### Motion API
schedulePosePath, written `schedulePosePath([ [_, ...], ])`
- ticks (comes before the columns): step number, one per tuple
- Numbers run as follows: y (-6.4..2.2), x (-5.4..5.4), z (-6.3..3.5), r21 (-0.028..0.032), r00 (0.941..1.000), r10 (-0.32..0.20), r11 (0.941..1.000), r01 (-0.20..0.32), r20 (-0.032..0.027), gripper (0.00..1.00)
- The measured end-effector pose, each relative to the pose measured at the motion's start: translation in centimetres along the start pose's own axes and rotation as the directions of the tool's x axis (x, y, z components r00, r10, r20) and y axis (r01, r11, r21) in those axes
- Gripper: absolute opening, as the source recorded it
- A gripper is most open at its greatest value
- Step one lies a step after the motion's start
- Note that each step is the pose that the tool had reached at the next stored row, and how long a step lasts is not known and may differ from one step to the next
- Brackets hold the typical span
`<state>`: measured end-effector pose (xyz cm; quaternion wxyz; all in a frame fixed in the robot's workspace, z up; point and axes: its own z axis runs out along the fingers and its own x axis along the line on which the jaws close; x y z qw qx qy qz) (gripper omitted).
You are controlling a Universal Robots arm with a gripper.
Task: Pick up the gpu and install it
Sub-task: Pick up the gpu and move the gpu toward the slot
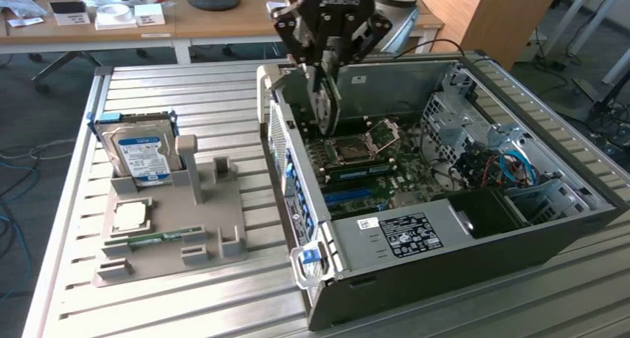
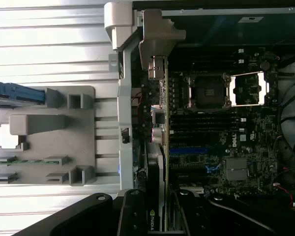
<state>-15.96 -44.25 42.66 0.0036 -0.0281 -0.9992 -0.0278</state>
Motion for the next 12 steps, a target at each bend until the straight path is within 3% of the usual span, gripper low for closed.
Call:
schedulePosePath([
  [1,0.05,-0.8,0.00,-0.0002,1.0000,0.000,1.0000,0.000,-0.0007,0.27],
  [12,0.32,-5.8,0.05,-0.0014,1.0000,0.000,1.0000,0.000,-0.0026,0.27],
])
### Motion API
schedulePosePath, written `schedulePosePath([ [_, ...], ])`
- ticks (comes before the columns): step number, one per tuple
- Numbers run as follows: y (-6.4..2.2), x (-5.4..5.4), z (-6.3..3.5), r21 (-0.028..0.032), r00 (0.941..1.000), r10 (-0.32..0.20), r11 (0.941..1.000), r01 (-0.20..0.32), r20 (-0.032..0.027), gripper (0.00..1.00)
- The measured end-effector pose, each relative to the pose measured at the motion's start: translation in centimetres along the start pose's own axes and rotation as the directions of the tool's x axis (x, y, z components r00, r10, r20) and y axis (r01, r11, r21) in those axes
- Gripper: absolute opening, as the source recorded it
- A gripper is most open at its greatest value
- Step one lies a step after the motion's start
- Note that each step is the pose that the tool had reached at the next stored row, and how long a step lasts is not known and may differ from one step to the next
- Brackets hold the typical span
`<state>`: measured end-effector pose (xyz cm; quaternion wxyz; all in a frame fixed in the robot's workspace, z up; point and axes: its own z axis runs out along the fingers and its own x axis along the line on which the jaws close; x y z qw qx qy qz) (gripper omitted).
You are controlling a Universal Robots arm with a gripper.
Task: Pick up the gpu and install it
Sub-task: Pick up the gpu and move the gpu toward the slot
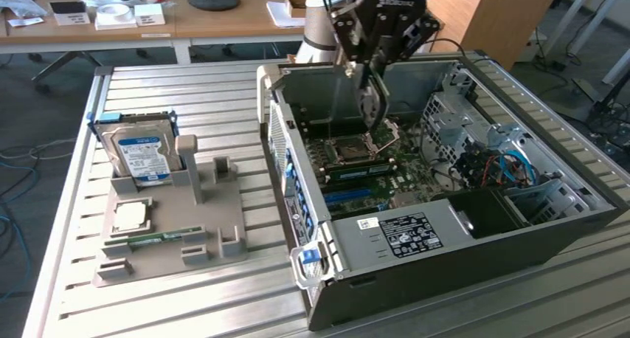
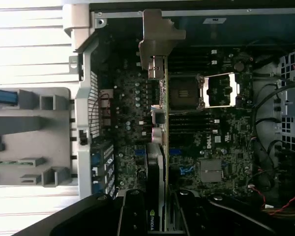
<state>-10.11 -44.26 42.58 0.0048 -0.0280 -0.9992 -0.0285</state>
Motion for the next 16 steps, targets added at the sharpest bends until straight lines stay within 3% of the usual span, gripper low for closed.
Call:
schedulePosePath([
  [5,0.12,-2.0,0.01,-0.0002,1.0000,0.000,1.0000,0.000,0.0001,0.27],
  [10,0.13,-2.3,0.01,-0.0004,1.0000,0.000,1.0000,0.000,0.0001,0.27],
  [16,0.29,-5.2,0.01,-0.0003,1.0000,0.000,1.0000,0.000,0.0001,0.27],
])
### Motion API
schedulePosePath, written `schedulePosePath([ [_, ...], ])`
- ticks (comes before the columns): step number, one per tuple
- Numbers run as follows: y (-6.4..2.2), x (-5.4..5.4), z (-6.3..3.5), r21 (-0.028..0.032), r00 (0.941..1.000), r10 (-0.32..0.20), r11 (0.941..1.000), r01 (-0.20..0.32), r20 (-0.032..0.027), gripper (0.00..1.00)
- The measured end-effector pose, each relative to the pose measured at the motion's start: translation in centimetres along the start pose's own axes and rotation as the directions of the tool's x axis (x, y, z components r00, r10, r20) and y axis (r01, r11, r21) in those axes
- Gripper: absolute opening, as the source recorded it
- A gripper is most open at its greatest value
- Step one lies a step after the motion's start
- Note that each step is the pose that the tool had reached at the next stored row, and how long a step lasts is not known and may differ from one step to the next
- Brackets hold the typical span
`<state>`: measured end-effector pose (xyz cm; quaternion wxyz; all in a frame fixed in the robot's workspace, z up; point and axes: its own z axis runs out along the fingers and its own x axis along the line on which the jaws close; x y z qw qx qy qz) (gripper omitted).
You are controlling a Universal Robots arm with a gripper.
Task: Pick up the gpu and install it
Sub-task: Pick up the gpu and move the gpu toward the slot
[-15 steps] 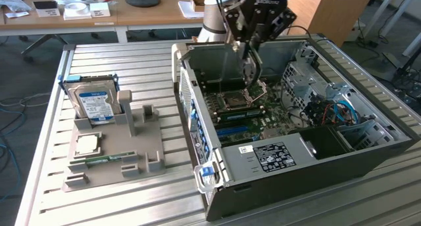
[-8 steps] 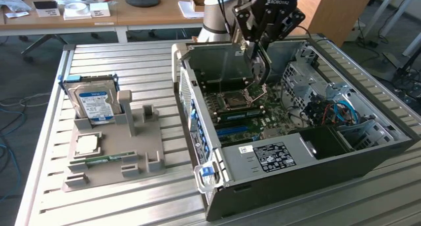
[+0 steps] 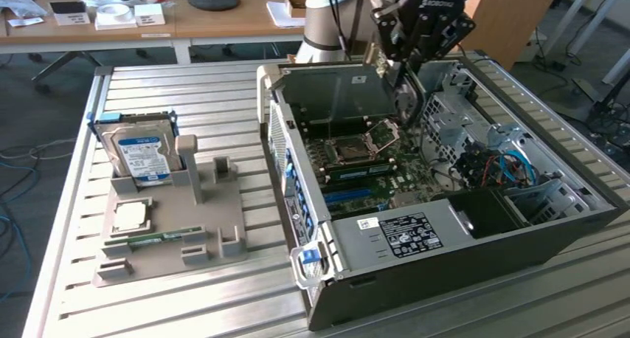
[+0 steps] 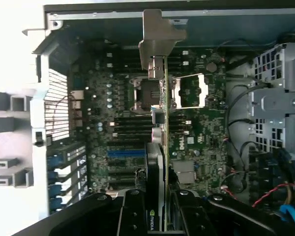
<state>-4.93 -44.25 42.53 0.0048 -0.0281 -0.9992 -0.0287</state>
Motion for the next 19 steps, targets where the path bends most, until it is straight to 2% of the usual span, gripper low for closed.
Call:
schedulePosePath([
  [1,0.05,-0.9,0.00,0.0001,1.0000,0.000,1.0000,0.000,-0.0001,0.27],
  [19,0.50,-8.9,0.01,-0.0001,1.0000,0.000,1.0000,0.000,0.0001,0.27],
])
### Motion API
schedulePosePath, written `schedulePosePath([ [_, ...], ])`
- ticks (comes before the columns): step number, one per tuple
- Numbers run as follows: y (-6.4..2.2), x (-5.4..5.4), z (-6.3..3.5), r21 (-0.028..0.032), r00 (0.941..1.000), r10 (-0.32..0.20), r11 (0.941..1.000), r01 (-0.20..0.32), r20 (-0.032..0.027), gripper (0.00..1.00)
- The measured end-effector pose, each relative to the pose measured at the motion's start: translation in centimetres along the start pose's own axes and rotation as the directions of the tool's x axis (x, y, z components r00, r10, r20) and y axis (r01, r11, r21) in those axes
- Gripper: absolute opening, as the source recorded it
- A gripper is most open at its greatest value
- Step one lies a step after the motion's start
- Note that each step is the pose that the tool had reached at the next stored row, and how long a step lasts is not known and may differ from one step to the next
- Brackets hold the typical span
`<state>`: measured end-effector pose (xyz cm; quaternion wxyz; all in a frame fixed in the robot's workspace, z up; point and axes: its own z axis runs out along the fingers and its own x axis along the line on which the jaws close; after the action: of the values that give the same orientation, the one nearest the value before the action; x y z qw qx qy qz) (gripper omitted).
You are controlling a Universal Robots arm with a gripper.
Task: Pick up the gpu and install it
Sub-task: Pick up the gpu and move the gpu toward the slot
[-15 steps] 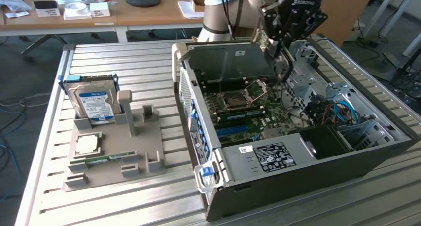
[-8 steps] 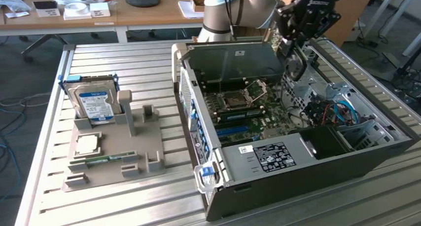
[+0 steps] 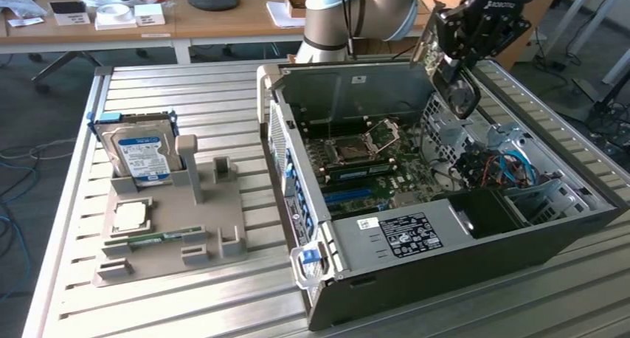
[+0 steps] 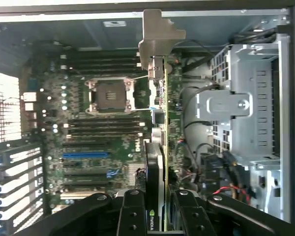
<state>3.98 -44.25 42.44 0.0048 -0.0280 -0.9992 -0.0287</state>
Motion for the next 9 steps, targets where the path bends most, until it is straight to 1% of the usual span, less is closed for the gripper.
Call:
schedulePosePath([
  [4,0.00,-0.03,0.00,0.0001,1.0000,0.000,1.0000,0.000,-0.0002,0.27],
  [6,0.01,-0.32,0.03,0.0000,1.0000,0.000,1.0000,0.000,0.0000,0.27],
  [9,0.00,-0.41,0.33,0.0001,1.0000,-0.006,1.0000,0.006,-0.0004,0.27],
])
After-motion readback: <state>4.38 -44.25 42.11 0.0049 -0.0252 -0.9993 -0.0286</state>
